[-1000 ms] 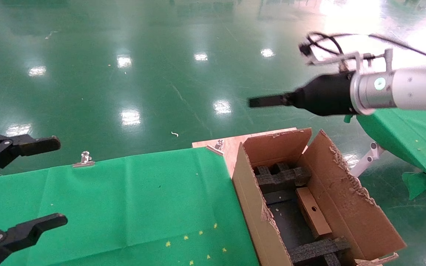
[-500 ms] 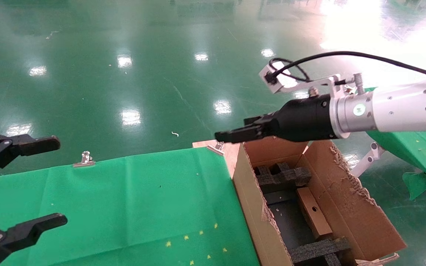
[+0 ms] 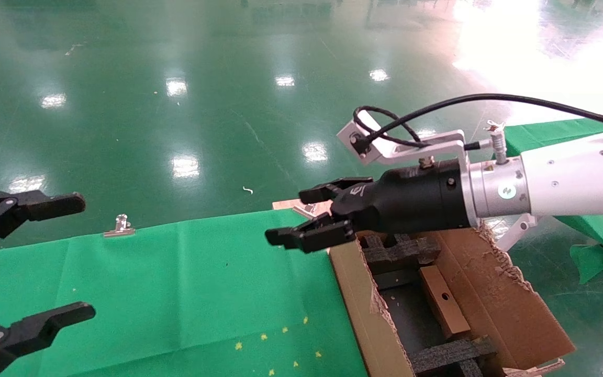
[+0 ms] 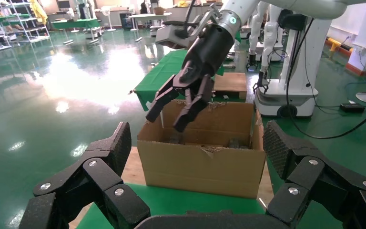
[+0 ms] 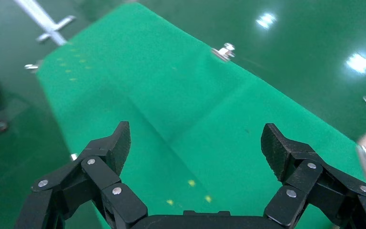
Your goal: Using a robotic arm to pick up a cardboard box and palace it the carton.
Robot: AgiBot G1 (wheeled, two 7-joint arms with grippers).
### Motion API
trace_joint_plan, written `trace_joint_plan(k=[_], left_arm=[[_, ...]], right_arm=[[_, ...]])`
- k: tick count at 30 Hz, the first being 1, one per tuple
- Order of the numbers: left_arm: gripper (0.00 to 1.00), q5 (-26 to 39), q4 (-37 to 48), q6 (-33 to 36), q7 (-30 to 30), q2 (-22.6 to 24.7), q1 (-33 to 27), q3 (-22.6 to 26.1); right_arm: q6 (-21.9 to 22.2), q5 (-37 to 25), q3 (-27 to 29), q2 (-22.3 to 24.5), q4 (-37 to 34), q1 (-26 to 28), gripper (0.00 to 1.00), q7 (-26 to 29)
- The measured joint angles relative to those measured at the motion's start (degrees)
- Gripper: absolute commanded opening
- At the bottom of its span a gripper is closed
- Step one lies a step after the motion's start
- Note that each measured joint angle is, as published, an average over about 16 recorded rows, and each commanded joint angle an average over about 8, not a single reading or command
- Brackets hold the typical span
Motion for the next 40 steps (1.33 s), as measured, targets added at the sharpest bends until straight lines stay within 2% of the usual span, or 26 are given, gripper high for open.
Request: trace_joint_plan(k=[25, 32, 40], left_arm=[[1.0, 0.0, 0.0, 0.0, 0.0, 0.0, 0.0, 0.0], [1.0, 0.0, 0.0, 0.0, 0.0, 0.0, 0.0, 0.0], [1.0, 0.0, 0.0, 0.0, 0.0, 0.0, 0.0, 0.0]], right_arm=[[-16.9, 17.6, 30.4, -3.0, -1.6, -23.1, 1.0, -34.4], [-19.3, 20.2, 34.8, -3.4, -1.8, -26.5, 1.0, -39.1], [-19.9, 20.8, 35.8, -3.5, -1.9, -27.3, 1.0, -39.8]])
